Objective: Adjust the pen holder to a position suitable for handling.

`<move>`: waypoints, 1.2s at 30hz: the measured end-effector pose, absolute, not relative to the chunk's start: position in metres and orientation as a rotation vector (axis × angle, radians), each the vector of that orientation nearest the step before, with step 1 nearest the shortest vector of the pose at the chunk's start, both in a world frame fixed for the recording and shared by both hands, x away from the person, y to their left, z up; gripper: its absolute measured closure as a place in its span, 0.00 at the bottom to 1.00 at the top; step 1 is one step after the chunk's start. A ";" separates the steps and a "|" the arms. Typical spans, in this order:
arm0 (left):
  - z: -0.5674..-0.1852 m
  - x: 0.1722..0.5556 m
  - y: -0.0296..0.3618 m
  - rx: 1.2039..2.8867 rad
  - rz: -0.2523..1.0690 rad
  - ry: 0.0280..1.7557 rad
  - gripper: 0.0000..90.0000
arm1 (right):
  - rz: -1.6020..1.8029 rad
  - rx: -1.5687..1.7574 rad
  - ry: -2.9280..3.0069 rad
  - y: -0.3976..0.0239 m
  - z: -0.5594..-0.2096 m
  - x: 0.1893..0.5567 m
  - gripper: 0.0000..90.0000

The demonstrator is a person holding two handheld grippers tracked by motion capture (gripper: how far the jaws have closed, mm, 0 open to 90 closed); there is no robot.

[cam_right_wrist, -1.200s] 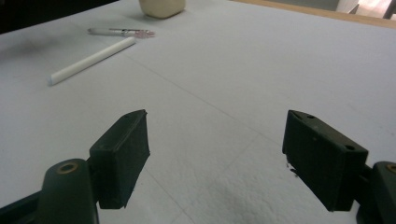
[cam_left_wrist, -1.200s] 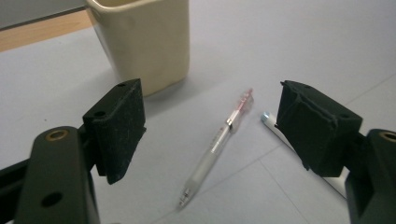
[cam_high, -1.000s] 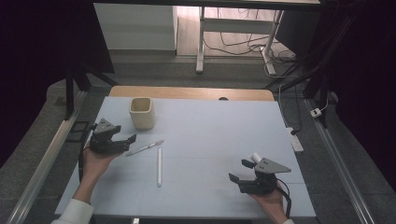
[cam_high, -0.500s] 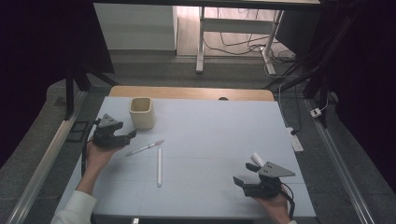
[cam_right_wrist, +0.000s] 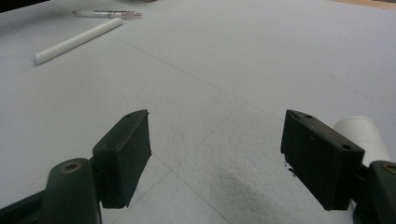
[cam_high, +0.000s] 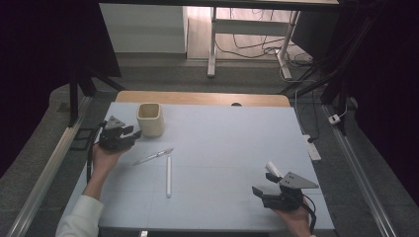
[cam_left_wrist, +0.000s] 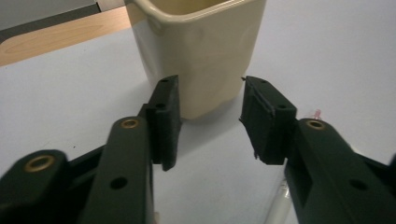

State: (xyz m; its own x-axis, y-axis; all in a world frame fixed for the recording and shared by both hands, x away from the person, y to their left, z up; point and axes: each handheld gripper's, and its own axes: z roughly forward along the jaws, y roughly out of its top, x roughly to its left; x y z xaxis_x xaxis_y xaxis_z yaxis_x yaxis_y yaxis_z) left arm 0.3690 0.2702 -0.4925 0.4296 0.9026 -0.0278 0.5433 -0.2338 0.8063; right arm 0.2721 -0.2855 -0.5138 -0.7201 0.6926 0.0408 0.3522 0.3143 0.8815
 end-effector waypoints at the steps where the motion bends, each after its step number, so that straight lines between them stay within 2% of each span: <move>1: -0.493 0.370 0.272 1.910 0.587 1.230 0.68 | 1.366 0.936 2.241 -0.286 -0.514 0.272 0.27; 10: -0.505 0.387 0.282 1.911 0.602 1.322 0.98 | 1.366 0.940 2.229 -0.292 -0.513 0.273 0.27; 36: -0.519 0.434 0.289 1.863 0.577 1.347 0.99 | 1.348 0.959 2.213 -0.298 -0.514 0.270 0.27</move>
State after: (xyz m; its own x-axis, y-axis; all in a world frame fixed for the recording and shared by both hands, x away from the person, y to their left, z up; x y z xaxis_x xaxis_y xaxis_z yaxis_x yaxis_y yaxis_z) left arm 0.4338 0.2891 -0.5193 0.3439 0.9365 -0.0678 0.5973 -0.1625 0.7854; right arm 0.2698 -0.2982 -0.5136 -0.6967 0.7167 0.0304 0.3558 0.3084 0.8822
